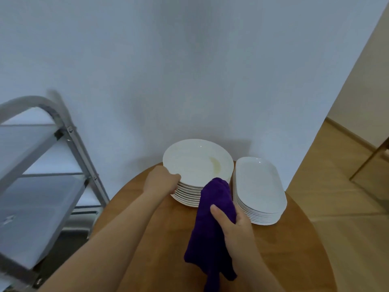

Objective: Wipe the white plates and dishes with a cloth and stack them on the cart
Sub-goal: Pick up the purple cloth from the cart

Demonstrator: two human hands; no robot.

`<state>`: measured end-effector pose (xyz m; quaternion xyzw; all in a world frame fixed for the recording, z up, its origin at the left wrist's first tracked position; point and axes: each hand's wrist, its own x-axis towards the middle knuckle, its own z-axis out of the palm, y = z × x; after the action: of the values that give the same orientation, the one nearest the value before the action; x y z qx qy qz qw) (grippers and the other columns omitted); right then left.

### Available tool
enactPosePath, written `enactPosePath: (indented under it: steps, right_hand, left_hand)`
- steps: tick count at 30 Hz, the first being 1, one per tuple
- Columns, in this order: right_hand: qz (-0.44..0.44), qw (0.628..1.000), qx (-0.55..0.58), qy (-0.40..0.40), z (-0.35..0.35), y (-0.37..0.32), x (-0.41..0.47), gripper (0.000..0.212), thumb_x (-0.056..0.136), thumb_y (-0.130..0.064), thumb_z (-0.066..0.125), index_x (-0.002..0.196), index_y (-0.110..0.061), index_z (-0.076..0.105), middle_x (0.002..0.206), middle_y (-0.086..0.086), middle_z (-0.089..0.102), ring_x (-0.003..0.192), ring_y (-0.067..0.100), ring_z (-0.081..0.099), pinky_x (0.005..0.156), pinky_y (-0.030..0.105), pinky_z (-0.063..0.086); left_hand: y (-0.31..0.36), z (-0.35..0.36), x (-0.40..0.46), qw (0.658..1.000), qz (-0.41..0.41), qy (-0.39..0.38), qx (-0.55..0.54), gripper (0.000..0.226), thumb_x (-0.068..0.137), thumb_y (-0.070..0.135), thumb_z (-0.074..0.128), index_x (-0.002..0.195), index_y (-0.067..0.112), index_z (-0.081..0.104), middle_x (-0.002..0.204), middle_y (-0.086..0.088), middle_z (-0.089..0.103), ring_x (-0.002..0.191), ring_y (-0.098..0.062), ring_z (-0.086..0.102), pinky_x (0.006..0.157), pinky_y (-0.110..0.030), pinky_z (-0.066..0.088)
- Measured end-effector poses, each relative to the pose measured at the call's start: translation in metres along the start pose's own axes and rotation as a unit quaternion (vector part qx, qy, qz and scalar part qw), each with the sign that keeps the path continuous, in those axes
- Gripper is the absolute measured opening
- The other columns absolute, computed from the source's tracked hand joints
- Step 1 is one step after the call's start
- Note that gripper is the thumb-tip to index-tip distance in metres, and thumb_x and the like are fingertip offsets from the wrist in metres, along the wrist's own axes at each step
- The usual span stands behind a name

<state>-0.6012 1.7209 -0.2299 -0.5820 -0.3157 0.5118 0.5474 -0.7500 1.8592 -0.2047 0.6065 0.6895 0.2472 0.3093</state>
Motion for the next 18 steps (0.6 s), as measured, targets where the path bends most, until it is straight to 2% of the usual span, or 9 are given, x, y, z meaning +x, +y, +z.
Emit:
enactPosePath:
  steps: [2,5,9,13,16,18]
  right_hand:
    - [-0.001,1.0,0.007,0.003,-0.001,0.003,0.002,0.029,0.077,-0.032,0.072,0.104,-0.029,0.06,0.092,-0.006,0.071,0.085,0.016,0.068,0.066,0.032,0.059]
    - [0.0,1.0,0.015,0.002,-0.002,0.005,0.002,0.025,0.078,-0.03,0.072,0.1,-0.03,0.061,0.089,-0.006,0.072,0.083,0.017,0.069,0.065,0.033,0.059]
    - [0.003,1.0,0.014,0.009,-0.006,0.006,0.001,0.031,0.079,-0.032,0.071,0.107,-0.031,0.058,0.097,-0.004,0.07,0.09,0.018,0.067,0.074,0.038,0.059]
    - [0.009,0.999,0.033,0.034,-0.014,0.005,0.0,0.036,0.082,-0.032,0.068,0.116,-0.026,0.058,0.102,-0.001,0.069,0.094,0.021,0.066,0.079,0.042,0.057]
    - [0.017,0.998,0.04,0.039,-0.019,0.006,-0.001,0.042,0.083,-0.032,0.067,0.122,-0.025,0.055,0.107,0.001,0.067,0.098,0.024,0.064,0.083,0.046,0.056]
    - [0.022,0.998,0.045,0.045,-0.022,0.007,-0.001,0.043,0.083,-0.032,0.067,0.123,-0.026,0.054,0.108,0.0,0.066,0.098,0.024,0.063,0.084,0.047,0.055]
  left_hand:
    - [0.0,0.003,0.003,0.999,-0.022,-0.005,-0.049,0.018,0.077,0.018,0.057,0.066,0.004,0.059,0.068,-0.013,0.069,0.068,-0.029,0.067,0.073,-0.041,0.055]
    - [-0.002,0.004,0.006,0.996,-0.053,-0.011,-0.071,0.022,0.078,0.022,0.06,0.071,0.002,0.062,0.071,-0.013,0.068,0.067,-0.025,0.06,0.069,-0.038,0.053]
    - [-0.001,0.01,0.004,0.995,-0.046,0.015,-0.092,0.027,0.082,0.019,0.054,0.062,0.003,0.059,0.055,-0.008,0.063,0.057,-0.023,0.059,0.063,-0.035,0.052]
    - [-0.003,0.017,0.0,0.981,-0.069,0.027,-0.18,0.025,0.087,0.015,0.049,0.067,0.003,0.058,0.041,-0.003,0.06,0.046,-0.019,0.058,0.044,-0.024,0.045]
    - [-0.001,0.016,0.0,0.977,-0.079,0.022,-0.195,0.026,0.088,0.013,0.048,0.067,0.001,0.058,0.039,-0.002,0.059,0.036,-0.013,0.051,0.037,-0.021,0.043]
    - [0.001,0.013,0.001,0.981,-0.073,0.018,-0.179,0.028,0.089,0.014,0.048,0.067,0.0,0.058,0.042,-0.004,0.061,0.036,-0.013,0.05,0.039,-0.023,0.045]
